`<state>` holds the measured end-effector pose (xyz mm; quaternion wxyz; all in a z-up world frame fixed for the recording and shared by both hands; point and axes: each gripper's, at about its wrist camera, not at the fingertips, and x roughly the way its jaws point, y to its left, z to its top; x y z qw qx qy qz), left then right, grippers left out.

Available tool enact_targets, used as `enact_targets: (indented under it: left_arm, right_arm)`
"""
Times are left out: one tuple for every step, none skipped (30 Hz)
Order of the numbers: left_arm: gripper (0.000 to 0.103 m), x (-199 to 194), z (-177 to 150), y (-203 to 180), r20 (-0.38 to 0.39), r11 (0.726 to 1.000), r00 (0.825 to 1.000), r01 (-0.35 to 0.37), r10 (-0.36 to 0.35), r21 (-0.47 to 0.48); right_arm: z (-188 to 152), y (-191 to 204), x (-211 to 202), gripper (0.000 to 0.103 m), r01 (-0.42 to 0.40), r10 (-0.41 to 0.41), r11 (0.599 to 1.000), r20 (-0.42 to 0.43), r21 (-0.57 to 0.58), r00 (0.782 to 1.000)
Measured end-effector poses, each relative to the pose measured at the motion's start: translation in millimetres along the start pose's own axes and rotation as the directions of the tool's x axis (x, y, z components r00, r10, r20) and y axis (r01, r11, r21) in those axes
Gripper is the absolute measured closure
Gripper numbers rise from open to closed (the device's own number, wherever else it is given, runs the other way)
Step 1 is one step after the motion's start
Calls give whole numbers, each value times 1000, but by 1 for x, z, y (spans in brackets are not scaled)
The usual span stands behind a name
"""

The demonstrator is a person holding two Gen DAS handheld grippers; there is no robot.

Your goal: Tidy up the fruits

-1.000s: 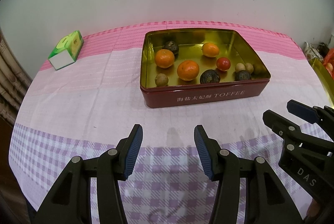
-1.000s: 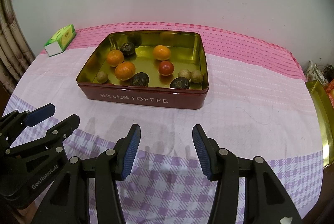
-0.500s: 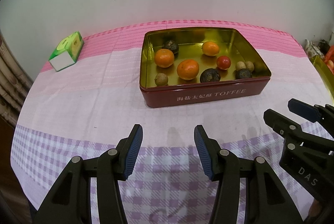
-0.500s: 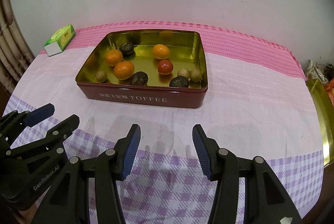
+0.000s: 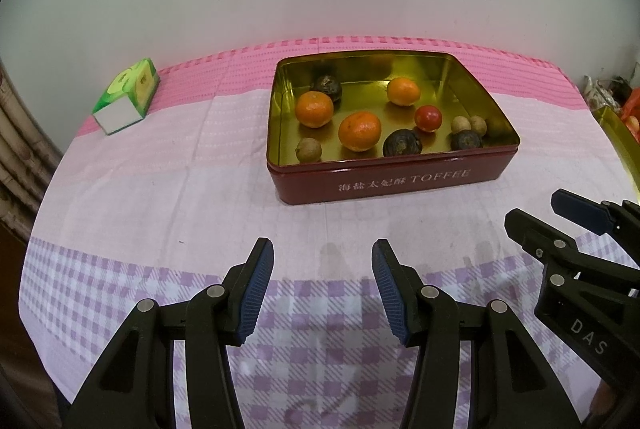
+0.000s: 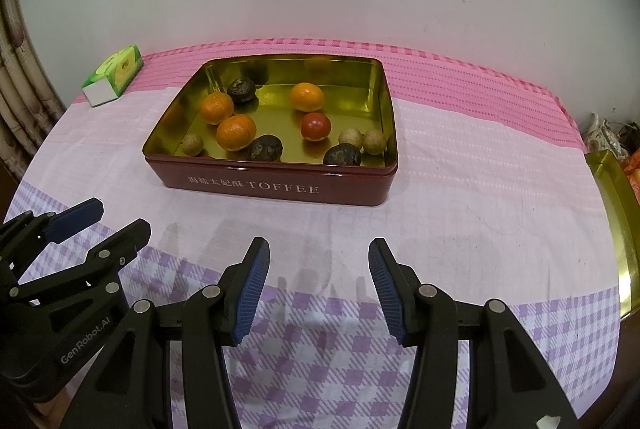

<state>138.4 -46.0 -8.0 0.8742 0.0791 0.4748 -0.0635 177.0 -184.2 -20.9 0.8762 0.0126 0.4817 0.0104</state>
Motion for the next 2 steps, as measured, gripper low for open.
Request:
enact_targets:
  left_arm:
    - [50, 0, 0, 1, -1, 1000, 1000, 3, -3, -5]
    - [50, 0, 0, 0, -3, 1000, 1000, 5, -5, -9]
  right_arm:
    - [0, 0, 0, 54, -1, 1, 1000, -1, 0, 1000]
    - [1, 0, 0, 54, 1, -1, 1000, 0, 0, 1000]
